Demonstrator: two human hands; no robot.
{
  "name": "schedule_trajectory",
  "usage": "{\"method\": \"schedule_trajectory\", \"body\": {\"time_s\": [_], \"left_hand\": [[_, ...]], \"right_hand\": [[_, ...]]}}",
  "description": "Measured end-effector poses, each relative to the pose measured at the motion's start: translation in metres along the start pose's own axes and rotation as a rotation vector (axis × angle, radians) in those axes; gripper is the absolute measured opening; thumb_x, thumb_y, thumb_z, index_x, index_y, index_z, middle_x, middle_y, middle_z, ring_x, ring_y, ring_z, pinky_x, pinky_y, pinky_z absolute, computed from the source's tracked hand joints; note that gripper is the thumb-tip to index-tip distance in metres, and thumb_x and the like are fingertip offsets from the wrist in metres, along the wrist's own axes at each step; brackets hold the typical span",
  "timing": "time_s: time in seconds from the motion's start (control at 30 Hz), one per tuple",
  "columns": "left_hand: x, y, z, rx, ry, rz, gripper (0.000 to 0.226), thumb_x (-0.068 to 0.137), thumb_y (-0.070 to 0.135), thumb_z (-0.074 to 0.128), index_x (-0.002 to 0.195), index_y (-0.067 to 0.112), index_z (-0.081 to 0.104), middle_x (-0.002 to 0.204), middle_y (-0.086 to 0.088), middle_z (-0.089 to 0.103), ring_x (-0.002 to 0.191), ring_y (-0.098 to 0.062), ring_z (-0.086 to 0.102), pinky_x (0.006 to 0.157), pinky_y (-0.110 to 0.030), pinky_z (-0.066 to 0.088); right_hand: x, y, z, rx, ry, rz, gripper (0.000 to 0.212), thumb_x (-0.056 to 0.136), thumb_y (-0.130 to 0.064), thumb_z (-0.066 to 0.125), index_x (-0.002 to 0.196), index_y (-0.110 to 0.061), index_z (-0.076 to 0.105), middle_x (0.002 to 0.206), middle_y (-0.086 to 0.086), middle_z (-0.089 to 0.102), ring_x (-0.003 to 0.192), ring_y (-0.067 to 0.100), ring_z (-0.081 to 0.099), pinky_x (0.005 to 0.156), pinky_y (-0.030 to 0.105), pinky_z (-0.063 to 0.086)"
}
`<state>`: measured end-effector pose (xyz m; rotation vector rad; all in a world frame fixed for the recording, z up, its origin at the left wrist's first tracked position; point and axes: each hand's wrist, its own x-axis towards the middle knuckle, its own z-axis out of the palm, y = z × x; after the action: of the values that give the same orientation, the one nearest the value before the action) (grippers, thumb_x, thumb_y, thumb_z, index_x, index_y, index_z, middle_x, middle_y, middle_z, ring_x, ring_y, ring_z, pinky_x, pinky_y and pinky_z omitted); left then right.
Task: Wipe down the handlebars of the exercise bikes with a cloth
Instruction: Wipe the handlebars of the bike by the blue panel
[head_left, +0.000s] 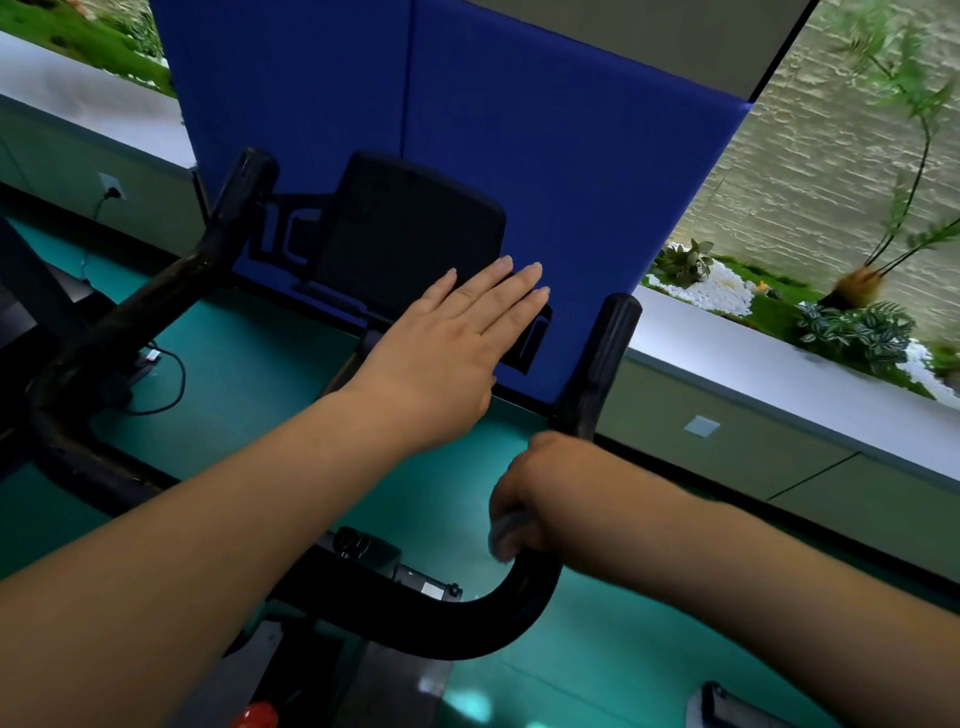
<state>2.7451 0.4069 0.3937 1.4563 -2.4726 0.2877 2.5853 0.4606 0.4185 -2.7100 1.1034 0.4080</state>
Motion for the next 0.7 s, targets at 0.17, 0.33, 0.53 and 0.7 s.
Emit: {"method": "schedule_trajectory", "body": {"time_s": [0.17, 0.33, 0.53, 0.7], "left_hand": [[0.001, -0.001, -0.003, -0.028, -0.016, -0.017, 0.08, 0.093, 0.026, 0.044, 0.151, 0.025, -0.012, 0.157, 0.008, -0.022, 0.144, -0.011, -0.021, 0.119, -0.039, -0.005], [-0.003, 0.01, -0.002, -0.029, -0.015, -0.05, 0.084, 0.091, 0.026, 0.046, 0.15, 0.022, -0.014, 0.157, 0.007, -0.024, 0.144, -0.012, -0.021, 0.118, -0.042, -0.006], [-0.006, 0.018, -0.002, -0.069, -0.009, -0.082, 0.084, 0.093, 0.029, 0.046, 0.15, 0.022, -0.015, 0.157, 0.008, -0.023, 0.144, -0.01, -0.02, 0.118, -0.037, -0.007], [-0.006, 0.02, -0.004, -0.084, -0.011, -0.084, 0.085, 0.091, 0.028, 0.051, 0.152, 0.021, -0.009, 0.158, 0.009, -0.019, 0.144, -0.008, -0.018, 0.119, -0.035, -0.004]], "right_hand": [[0.001, 0.026, -0.007, 0.032, 0.188, 0.119, 0.019, 0.084, -0.035, 0.065, 0.098, -0.026, 0.074, 0.092, -0.004, 0.069, 0.09, 0.016, 0.056, 0.087, 0.028, 0.04], [-0.02, 0.031, 0.023, 0.268, 0.59, 0.182, 0.017, 0.079, -0.03, 0.074, 0.093, -0.021, 0.076, 0.088, -0.003, 0.063, 0.085, 0.01, 0.056, 0.077, 0.015, 0.038], [-0.041, 0.005, 0.069, 0.732, 0.91, 0.279, 0.013, 0.081, -0.028, 0.07, 0.093, -0.03, 0.071, 0.095, -0.016, 0.064, 0.093, 0.0, 0.06, 0.083, 0.012, 0.043], [-0.018, 0.034, 0.065, 1.64, 1.1, 0.774, 0.024, 0.097, -0.026, 0.053, 0.116, -0.018, 0.065, 0.113, -0.002, 0.068, 0.106, 0.012, 0.063, 0.097, 0.031, 0.049]]}}
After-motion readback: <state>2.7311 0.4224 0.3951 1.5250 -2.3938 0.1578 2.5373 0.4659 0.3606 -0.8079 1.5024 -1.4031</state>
